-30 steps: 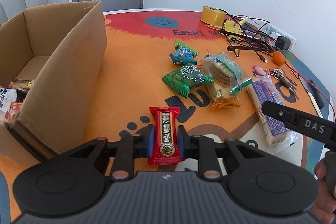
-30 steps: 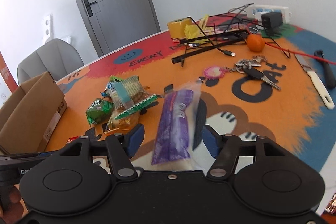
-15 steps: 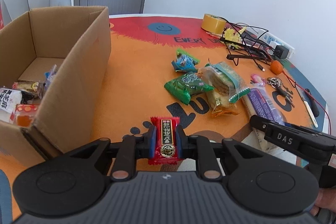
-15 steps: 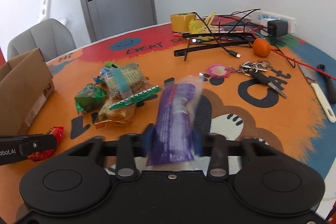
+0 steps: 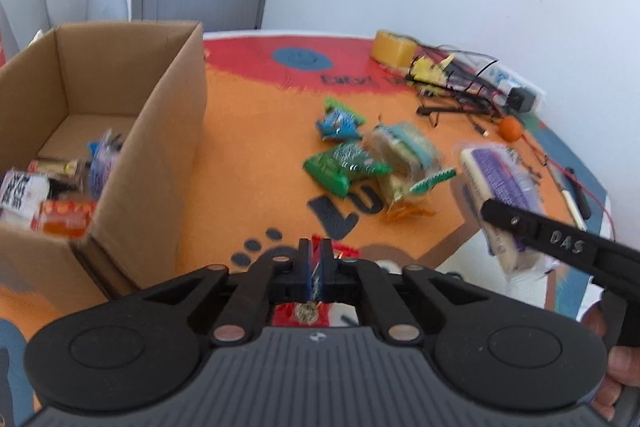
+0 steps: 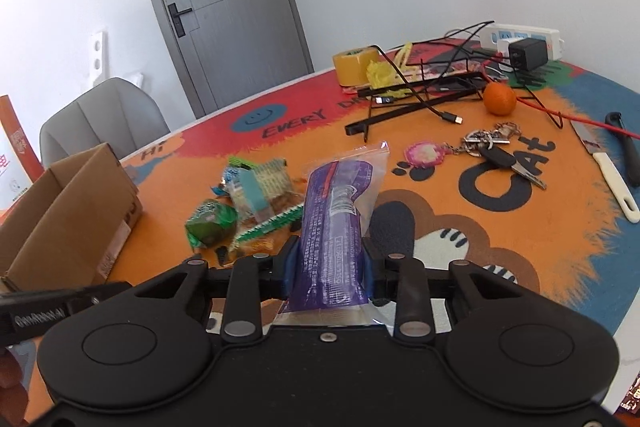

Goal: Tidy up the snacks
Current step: 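Lift the red bar with left while right lifts the purple roll, then carry both snacks over the box and open both grippers to drop them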

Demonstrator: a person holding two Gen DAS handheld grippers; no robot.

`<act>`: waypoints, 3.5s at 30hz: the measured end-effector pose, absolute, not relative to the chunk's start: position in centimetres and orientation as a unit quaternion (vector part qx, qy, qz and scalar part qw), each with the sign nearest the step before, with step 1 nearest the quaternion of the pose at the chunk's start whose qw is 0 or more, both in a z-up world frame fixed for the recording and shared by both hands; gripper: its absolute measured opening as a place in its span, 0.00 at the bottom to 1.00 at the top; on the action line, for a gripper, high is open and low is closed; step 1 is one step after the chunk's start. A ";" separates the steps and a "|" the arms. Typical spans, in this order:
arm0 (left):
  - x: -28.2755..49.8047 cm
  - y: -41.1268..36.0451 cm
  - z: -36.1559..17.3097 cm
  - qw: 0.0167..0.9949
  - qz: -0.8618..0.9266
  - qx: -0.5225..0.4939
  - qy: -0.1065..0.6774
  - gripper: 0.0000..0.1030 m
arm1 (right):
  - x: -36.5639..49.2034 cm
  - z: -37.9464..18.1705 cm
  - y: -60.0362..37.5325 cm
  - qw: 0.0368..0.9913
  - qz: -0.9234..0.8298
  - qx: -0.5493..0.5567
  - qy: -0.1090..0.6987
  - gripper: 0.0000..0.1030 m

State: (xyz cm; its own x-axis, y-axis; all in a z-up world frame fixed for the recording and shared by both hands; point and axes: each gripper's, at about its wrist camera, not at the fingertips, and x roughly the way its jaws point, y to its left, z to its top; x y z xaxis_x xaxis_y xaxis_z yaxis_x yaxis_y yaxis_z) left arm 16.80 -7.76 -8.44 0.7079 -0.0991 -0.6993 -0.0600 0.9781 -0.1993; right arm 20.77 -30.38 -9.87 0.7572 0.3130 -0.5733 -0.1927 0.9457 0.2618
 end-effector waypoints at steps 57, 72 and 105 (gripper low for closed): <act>13.0 2.0 -0.5 0.956 0.065 -0.106 0.267 0.17 | 18.4 -3.0 -18.9 0.924 0.257 0.076 0.273 0.31; 14.2 7.9 -1.7 0.946 0.109 -0.133 0.276 0.17 | 19.6 -2.4 -13.2 0.913 0.296 0.064 0.274 0.31; 11.6 11.1 -1.7 0.935 0.116 -0.182 0.281 0.27 | 21.8 -2.6 -6.4 0.886 0.340 0.078 0.304 0.31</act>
State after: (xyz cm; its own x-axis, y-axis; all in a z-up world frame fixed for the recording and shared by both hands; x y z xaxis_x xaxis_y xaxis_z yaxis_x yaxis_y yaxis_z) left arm 11.56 11.14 -1.67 0.8154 0.1154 -0.5673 -0.3193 0.9071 -0.2744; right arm 21.77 -6.44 -2.57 0.5835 0.6502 -0.4865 -0.5548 0.7567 0.3458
